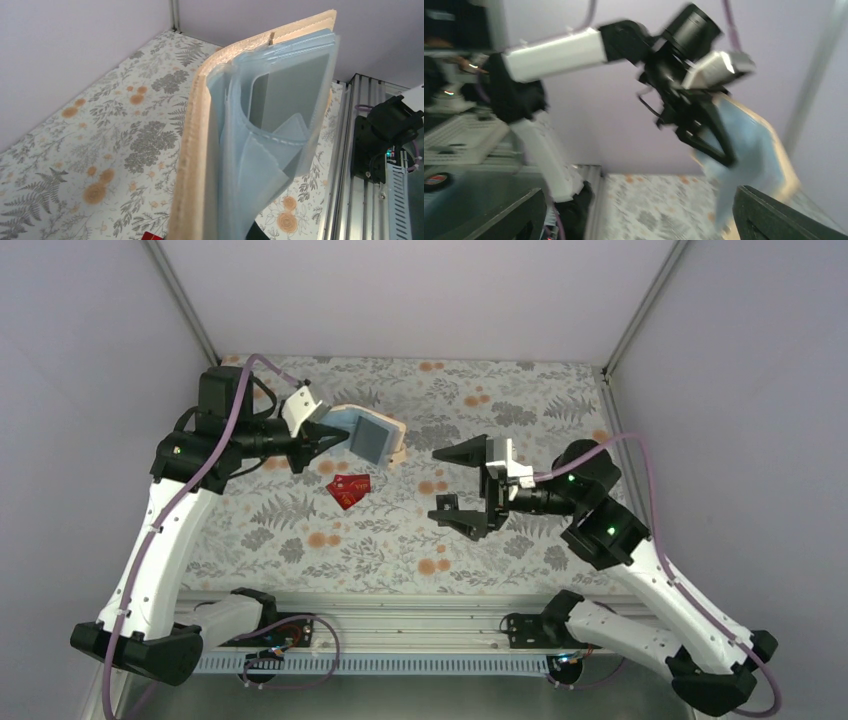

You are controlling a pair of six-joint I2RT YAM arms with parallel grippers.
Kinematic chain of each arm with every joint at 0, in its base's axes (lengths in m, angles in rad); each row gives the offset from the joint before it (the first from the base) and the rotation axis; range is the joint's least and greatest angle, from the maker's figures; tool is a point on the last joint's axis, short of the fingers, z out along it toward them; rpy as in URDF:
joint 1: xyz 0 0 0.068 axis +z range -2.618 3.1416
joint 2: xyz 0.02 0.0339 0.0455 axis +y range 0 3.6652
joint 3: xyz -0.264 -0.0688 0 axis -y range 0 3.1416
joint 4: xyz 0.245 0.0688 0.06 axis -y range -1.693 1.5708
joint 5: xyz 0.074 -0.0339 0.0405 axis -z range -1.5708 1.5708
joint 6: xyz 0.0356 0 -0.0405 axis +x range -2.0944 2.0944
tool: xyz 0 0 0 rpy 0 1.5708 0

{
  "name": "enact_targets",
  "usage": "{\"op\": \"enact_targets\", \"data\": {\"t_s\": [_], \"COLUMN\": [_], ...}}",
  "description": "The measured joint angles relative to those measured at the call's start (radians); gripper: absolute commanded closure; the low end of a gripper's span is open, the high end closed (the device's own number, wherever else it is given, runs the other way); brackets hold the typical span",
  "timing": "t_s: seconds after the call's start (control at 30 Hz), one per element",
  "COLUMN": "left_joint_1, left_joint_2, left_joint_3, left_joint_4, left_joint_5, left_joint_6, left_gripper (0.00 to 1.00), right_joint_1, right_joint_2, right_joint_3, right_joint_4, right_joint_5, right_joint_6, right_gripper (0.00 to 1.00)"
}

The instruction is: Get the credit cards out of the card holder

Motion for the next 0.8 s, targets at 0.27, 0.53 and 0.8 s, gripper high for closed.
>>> {"op": "enact_targets", "data": {"t_s": [0.27, 0.53, 0.8], "left_joint_1": [0.005, 0.007, 0.007], "left_joint_2": [0.0, 0.0, 0.0], "left_joint_3": [-0.001, -0.001, -0.001], "left_joint_4": [0.013, 0.013, 0.013], "left_joint_5": [-0.018, -0.018, -0.005], "left_joint_6": [-0.016, -0.019, -0.019], "left_gripper": [0.98, 0.98, 0.98], "right_joint_1": [0.034, 0.034, 0.035], "right_joint_2": [0.211, 0.253, 0.295], "right_joint_3": [0.045, 0.045, 0.05], "right_joint_4": [0.157, 0.156, 0.176], "right_joint_5": [-0.112, 0.022, 0.007], "right_joint_6": [0.122, 0.18, 0.191], "right_gripper": [0.16, 0.18, 0.22]}}
